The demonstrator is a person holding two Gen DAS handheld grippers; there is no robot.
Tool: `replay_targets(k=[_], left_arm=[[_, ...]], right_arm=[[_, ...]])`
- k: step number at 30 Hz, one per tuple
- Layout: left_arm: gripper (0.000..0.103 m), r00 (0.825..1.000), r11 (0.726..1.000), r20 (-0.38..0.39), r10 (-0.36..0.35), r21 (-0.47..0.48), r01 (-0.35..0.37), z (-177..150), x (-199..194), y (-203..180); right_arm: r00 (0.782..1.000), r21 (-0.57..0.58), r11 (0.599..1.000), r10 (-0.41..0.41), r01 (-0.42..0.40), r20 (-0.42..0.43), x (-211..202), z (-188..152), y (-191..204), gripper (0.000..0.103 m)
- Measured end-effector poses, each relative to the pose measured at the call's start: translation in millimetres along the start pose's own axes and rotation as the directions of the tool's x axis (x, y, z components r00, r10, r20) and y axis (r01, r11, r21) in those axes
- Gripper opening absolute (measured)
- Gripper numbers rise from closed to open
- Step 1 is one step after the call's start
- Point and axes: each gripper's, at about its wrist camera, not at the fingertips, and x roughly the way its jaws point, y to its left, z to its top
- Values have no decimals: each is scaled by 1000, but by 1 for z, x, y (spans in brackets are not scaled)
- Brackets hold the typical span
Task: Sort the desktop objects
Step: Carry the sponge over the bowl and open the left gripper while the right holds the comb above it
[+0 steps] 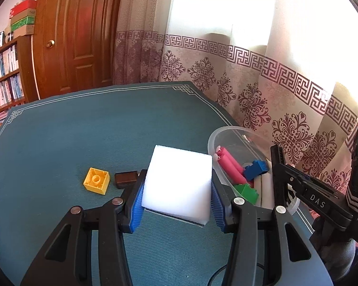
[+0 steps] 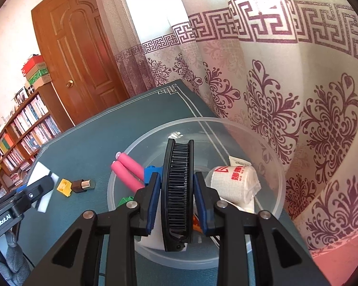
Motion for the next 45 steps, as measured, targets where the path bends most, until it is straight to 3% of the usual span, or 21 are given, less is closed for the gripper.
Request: replay_targets(k=[11,25,30,34,37,45], left_arm=[[51,996,994,-13,-83,74,84,22,22,-47],[52,979,969,-65,-192,148,199,33,68,-98],[57,970,964,-76,-229,123,237,39,73,-101],[72,957,958,-94,-274,67,280,42,76,-96],[74,954,957,-97,-284,38,289,42,77,-92],[74,967,969,-70,-245,0,245,43,67,-72]], right_arm=[[1000,18,1000,3,-3,10,-3,1,-16,32],[1000,58,998,-8,7,26,-4,6,-31,32],[999,84,996,-16,13,37,-4,6,-34,60],[999,86,996,-18,15,41,-4,7,-34,62],[999,83,996,-16,13,39,-2,7,-33,64],[999,79,997,-11,7,50,-8,8,-29,67]])
